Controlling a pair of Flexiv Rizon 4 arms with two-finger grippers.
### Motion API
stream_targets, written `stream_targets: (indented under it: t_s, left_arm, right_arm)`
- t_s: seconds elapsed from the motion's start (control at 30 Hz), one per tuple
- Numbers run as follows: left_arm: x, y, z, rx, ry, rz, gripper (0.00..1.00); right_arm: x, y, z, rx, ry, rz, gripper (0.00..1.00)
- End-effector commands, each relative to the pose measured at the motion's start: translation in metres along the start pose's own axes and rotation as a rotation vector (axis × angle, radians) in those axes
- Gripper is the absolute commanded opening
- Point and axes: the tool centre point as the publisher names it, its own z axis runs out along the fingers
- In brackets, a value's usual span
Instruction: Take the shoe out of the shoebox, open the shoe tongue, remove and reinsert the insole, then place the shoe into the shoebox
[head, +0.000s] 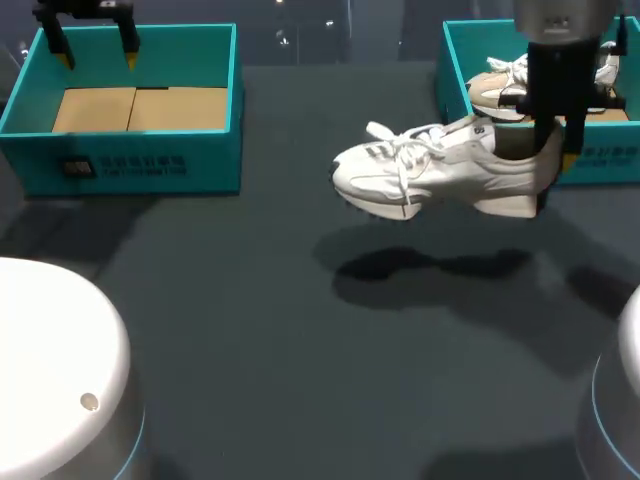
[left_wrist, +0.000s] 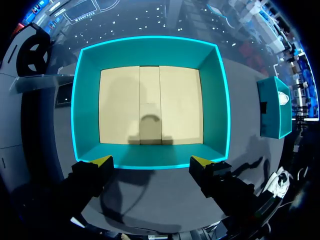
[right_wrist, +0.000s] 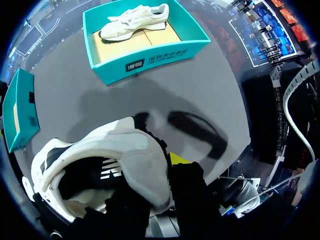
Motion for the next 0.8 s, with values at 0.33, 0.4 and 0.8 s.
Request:
stream_targets:
  t_s: [0.33,0.4,0.8]
  left_arm:
    - [0.0,0.0,0.0,-0.001,-0.001,0.0,1.0]
    - [0.0,0.0,0.0,-0.001,-0.001,0.0,1.0]
    - [0.0,0.0,0.0,-0.001,-0.001,0.0,1.0]
  right_arm:
    - [0.009,-0.036,0.019,-0.115,-0.004,-0.009,0.0]
    - [0.009,-0.036,0.019,-0.115,-0.004,-0.009,0.0]
    - [0.056,-0.077,0.067,-0.186,-0.052,-0.056,0.0]
